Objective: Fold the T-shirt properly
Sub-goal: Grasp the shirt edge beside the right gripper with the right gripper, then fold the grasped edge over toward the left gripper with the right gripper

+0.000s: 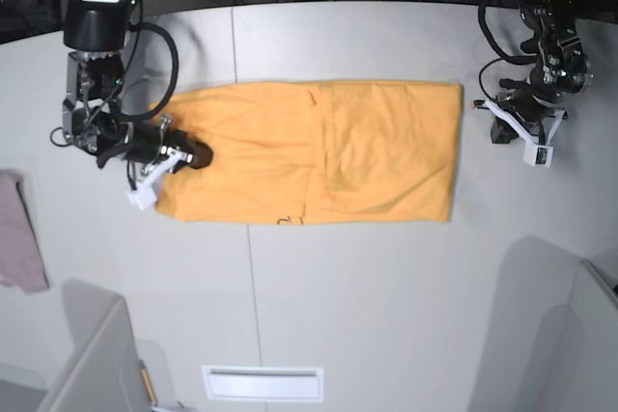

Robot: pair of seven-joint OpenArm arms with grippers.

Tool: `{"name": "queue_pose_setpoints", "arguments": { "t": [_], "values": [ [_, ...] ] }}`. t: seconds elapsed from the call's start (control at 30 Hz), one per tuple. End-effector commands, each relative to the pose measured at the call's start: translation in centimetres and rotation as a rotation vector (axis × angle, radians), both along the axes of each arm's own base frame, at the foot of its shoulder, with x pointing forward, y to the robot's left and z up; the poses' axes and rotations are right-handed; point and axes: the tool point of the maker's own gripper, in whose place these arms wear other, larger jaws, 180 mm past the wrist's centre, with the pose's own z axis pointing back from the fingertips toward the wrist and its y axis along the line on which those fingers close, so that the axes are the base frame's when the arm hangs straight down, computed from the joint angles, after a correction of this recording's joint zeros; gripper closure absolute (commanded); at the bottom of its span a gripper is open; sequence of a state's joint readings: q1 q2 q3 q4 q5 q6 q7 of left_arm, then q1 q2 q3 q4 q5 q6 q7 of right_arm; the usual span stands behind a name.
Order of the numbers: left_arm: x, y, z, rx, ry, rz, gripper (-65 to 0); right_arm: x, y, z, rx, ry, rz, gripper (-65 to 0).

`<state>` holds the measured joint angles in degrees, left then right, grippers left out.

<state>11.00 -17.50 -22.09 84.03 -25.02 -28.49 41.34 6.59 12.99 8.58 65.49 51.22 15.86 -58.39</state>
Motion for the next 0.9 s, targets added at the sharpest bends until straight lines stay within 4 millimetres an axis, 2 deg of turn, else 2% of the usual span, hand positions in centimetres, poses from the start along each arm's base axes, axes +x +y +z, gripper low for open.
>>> {"name": "queue_pose_setpoints", "arguments": {
  "t": [0.0, 0.17, 0.27, 0.37, 0.57, 0.7, 0.87],
  "values": [
    [1.6, -0.8, 1.4, -0.012, -0.061, -0.027, 0.0, -0.7, -1.4, -1.0, -0.083, 0.051, 0.008, 0.0],
    [2.3, -2.8, 0.9, -0.031, -0.05, -0.06, 0.0, 0.7, -2.1, 0.0, -0.1, 0.071, -0.086, 0.0],
    [2.7, -4.0, 0.5, -0.046, -0.043, -0.041, 0.0, 2.1, -2.0, 2.3, -0.113, 0.011, -0.112, 0.0],
    [2.6, -6.6, -0.3, -0.071, -0.022, -0.092, 0.0, 2.6, -1.8, 3.9, -0.115, -0.011, -0.159, 0.0],
    [2.9, -11.2, -0.7, -0.147, -0.021, -0.14, 0.0, 2.1, 2.4, 4.8, -0.15, -0.002, -0.088, 0.0],
    [2.6, -13.2, -1.3, -0.119, -0.01, -0.189, 0.0, 2.4, 4.7, 6.8, -0.14, -0.041, -0.078, 0.0],
    [2.4, -12.9, -2.1, -0.029, 0.01, -0.206, 0.0, 2.8, 7.1, 9.7, -0.129, -0.1, -0.048, 0.0]
  ]
}}
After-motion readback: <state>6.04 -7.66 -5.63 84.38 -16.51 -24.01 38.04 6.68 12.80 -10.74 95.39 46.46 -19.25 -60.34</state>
